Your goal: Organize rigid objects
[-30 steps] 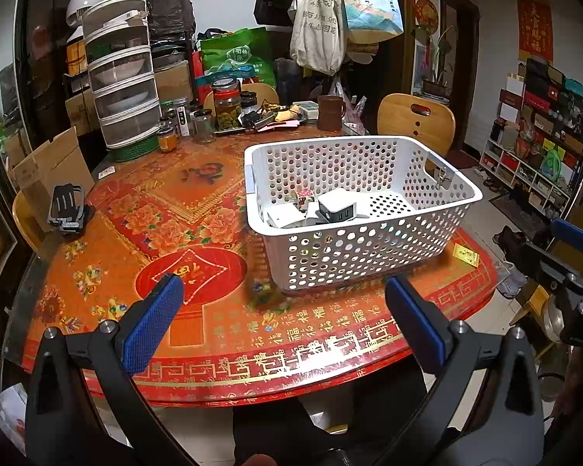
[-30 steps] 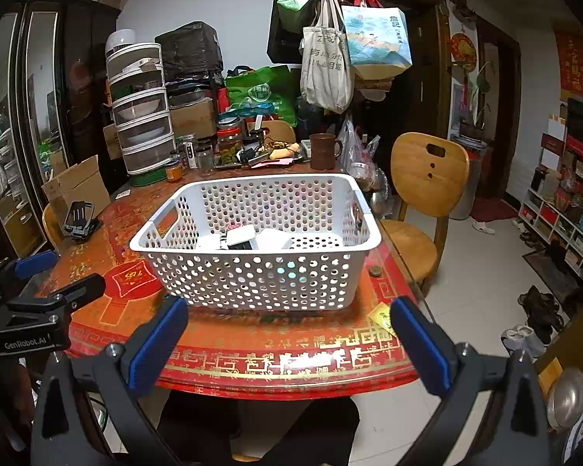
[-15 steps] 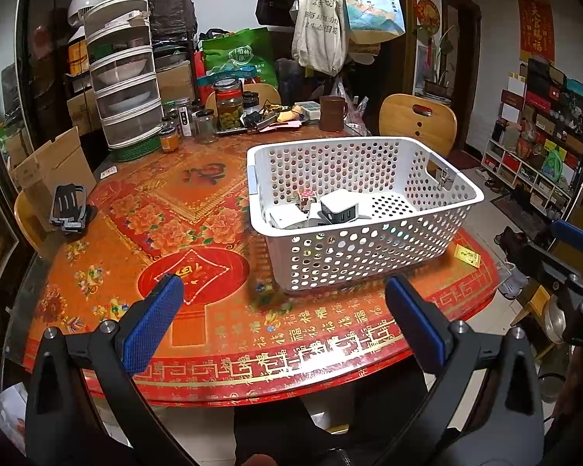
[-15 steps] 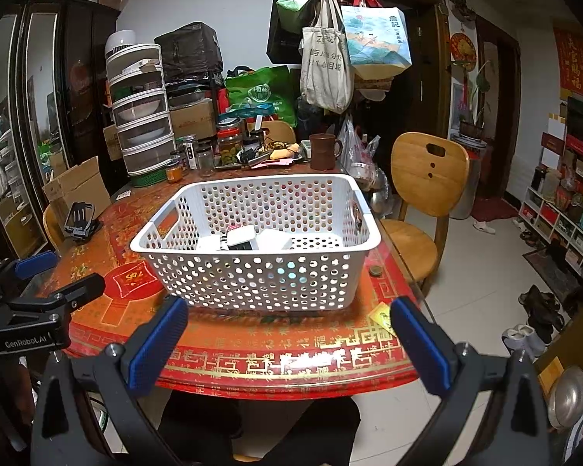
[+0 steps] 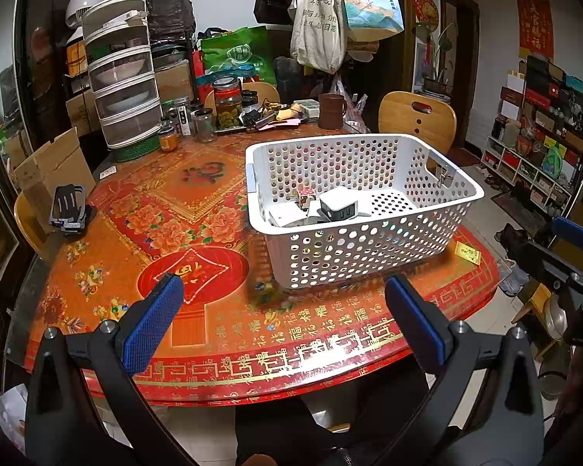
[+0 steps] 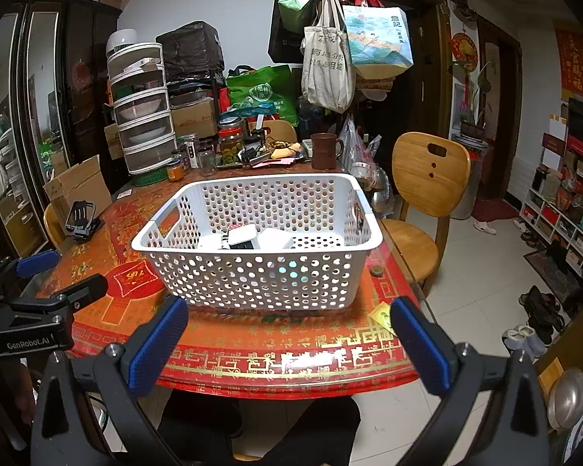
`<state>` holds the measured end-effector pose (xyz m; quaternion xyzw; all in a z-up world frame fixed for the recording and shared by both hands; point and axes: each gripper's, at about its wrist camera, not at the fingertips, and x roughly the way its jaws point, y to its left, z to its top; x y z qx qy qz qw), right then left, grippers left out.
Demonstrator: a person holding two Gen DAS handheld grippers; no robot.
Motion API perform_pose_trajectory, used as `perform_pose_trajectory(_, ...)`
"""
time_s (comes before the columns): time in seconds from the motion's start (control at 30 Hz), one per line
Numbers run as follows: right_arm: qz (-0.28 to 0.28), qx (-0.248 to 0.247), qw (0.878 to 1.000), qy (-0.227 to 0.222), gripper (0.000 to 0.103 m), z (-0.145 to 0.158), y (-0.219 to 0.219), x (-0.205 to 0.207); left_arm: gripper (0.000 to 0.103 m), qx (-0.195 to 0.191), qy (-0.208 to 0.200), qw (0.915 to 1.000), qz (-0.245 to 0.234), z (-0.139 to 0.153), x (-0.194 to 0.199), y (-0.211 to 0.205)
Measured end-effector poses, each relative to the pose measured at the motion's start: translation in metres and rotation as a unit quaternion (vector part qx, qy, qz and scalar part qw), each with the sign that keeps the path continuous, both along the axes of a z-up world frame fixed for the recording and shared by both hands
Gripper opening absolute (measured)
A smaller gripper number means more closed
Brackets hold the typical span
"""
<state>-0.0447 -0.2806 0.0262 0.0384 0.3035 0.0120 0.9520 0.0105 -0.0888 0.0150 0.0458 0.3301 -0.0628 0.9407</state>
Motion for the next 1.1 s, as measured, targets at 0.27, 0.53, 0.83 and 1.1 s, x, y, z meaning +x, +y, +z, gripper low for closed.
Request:
perform_pose_trajectory(0.27,0.004,-0.003,1.000,0.003,0.103,-0.0019,0.0056,0.0014,0.102,0.001,0.001,1.0000,0.000,0.0001,0.0003,0.0006)
perform_pose_trajectory(0.53,0.005,-0.002,1.000,0.004,0.103,-0.0023,0.0063,0.0008,0.102,0.002,0.003,1.0000,-0.002,-0.0001,0.0003,0.0012)
perform_pose_trajectory(0.83,0.006,-0.002,1.000,0.005,0.103,-0.0021,0.0055,0.0008,0.102,0.000,0.013,0.9998,-0.014,-0.0058,0.0039,-0.0029)
perform_pose_trajectory(1.1,0.006,-0.002,1.000,0.005,0.103,-0.0021,0.0053,0.0008,0.102,0.001,0.006,0.9999,-0.016,-0.0054,0.0030,-0.0056)
